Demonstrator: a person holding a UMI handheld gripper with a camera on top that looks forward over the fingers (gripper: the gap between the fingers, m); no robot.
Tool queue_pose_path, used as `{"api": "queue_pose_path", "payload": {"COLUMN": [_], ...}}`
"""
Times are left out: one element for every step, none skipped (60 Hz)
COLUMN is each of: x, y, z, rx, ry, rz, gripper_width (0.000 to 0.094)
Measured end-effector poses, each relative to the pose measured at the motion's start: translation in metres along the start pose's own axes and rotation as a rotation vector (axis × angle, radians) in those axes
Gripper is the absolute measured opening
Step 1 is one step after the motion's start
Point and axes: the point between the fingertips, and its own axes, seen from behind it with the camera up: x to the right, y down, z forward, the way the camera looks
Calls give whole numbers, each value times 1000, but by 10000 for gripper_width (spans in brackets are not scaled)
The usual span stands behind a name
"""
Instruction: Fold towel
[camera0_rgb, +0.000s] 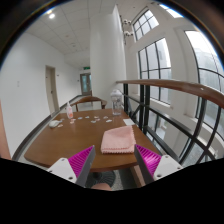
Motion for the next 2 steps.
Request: {"api": "queue_pose_path", "payload": {"x": [1, 3], "y": [0, 1], "z": [0, 1], "rx": [0, -1], "ry": [-1, -1], "rz": [-1, -4], "gripper_width": [821, 825]}}
